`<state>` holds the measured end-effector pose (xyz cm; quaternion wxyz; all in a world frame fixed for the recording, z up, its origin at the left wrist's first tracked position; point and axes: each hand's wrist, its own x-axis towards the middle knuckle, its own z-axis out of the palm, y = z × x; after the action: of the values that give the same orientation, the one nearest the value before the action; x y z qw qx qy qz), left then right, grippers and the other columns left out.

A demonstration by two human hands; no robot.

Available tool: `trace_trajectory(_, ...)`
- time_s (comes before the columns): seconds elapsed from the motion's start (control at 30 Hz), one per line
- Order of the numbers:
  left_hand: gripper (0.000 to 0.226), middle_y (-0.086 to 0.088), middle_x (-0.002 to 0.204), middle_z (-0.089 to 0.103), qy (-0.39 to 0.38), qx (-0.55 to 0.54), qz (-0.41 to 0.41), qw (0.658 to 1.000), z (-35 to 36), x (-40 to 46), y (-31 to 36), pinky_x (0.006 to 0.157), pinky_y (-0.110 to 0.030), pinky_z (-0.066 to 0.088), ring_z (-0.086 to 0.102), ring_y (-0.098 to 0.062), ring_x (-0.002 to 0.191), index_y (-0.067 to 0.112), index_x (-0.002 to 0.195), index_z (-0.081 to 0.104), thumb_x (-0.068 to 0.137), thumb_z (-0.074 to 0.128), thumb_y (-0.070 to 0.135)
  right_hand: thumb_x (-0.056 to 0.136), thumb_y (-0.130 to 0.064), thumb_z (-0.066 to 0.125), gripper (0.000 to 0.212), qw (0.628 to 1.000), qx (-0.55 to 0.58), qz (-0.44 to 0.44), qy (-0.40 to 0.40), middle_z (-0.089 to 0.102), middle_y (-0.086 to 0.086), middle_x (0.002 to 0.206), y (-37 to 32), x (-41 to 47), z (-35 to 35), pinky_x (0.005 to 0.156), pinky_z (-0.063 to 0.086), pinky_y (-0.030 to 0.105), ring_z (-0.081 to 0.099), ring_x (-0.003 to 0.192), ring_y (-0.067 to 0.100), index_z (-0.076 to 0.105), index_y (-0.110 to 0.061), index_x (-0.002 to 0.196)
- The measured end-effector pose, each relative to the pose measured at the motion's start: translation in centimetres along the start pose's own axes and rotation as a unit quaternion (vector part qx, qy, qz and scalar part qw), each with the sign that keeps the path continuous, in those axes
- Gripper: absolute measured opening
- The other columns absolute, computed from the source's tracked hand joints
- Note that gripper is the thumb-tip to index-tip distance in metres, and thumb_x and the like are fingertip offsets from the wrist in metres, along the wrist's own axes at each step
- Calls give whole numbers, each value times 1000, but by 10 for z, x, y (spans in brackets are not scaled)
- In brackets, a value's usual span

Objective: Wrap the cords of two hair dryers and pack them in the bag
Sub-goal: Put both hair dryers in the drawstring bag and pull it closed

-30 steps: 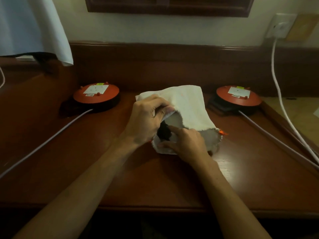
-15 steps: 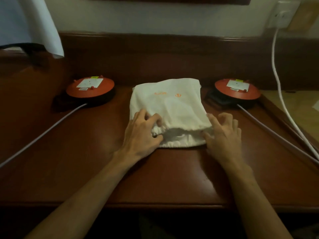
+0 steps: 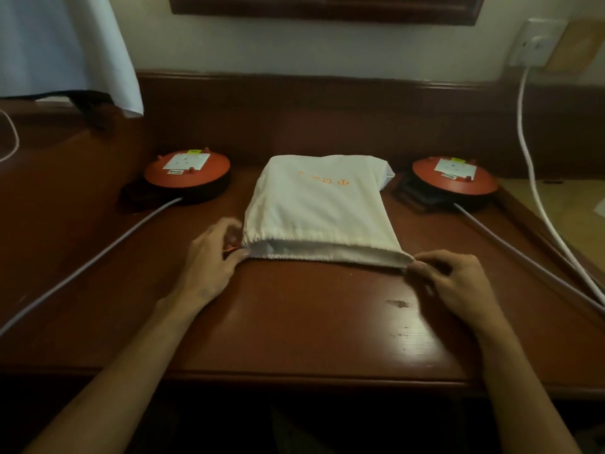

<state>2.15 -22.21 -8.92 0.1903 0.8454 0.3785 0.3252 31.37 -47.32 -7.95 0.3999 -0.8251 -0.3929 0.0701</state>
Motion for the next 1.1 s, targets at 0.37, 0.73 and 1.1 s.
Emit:
trace_trajectory(0.37,5,-4,74,70,178,-127,-238,946,-47,-20,-37,73,-45,61,70,-23,67,13,88,73,91,73,17,95,-14,67,20,970,-78,95,210,71,25,96,28,-1,-5,87,49,46,63,92,39,74,3,93)
trace_trajectory(0.73,79,1,147,48,-168,30,-84,982,-31,-1,42,111,-45,40,43,-22,136,33,145,45,77,81,49,94,-52,61,52,984,-178,-17,19,55,5,136,-41,0,35,111,26,48,43,131,27,57,-20,135)
trace_trajectory(1.1,13,-2,98,64,-109,46,-50,992,-8,42,81,53,-26,36,56,-13,74,21,93,55,92,67,24,98,-19,62,27,993,-80,-74,-46,69,11,73,-89,30,21,65,55,56,65,69,33,70,-6,75)
